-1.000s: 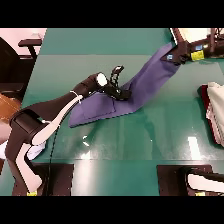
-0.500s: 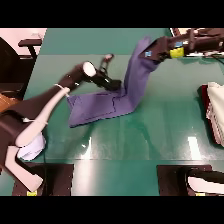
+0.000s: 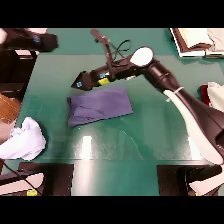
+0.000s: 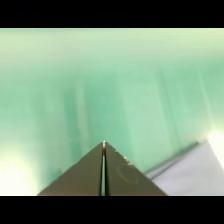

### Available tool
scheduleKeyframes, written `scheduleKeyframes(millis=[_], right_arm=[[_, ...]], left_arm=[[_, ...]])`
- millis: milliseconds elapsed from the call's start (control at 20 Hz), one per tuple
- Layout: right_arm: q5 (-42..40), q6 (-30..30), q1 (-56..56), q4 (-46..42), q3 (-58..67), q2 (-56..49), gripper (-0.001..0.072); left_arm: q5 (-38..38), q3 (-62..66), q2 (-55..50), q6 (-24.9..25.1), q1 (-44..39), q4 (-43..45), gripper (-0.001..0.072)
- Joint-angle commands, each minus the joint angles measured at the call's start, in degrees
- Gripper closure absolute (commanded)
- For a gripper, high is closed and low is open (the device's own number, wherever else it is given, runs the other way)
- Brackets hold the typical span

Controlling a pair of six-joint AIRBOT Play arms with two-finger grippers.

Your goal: Fold the shirts.

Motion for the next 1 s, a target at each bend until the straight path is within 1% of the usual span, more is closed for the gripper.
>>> scheduleKeyframes(millis=[0,50,150,300,450,500,550,650,750,950], right_arm=[[5.84,1.11,0.57,-4.28,4.61,-4.52,0.0179],[7.19,2.78,-1.29,-8.55,4.55,-4.11,0.0205],[10.01,5.42,-5.70,-15.08,2.45,-2.62,0.0205],[11.19,6.86,-14.21,-18.36,-6.38,1.11,0.0205],[10.88,7.10,-23.39,-18.12,-16.28,3.67,0.0200],[10.91,7.63,-25.97,-18.10,-18.64,3.72,0.0151],[10.23,8.50,-27.80,-18.10,-21.18,3.67,0.0045],[7.69,8.68,-30.14,-17.51,-25.11,2.95,0.0041],[7.43,8.68,-30.03,-16.52,-26.60,0.92,0.0042],[7.39,8.66,-26.32,-12.63,-24.50,-5.22,0.0050]], left_arm=[[-3.32,-0.02,4.24,0.24,4.68,1.55,0.0680],[-4.52,-0.02,4.24,0.55,4.87,1.53,0.0680],[-6.38,-0.02,4.24,0.98,4.85,1.44,0.0680],[-7.15,-0.02,4.24,1.11,4.85,1.38,0.0679],[-7.21,-0.02,4.24,1.09,4.85,1.07,0.0680],[-7.19,-0.02,4.24,1.09,4.85,1.01,0.0680],[-7.21,-0.02,4.24,1.09,4.85,0.90,0.0679],[-7.17,-0.02,4.24,1.11,4.85,0.70,0.0680],[-7.10,-0.02,4.24,1.11,4.85,0.42,0.0680],[-6.03,-0.02,4.22,1.99,4.85,-0.35,0.0680]])
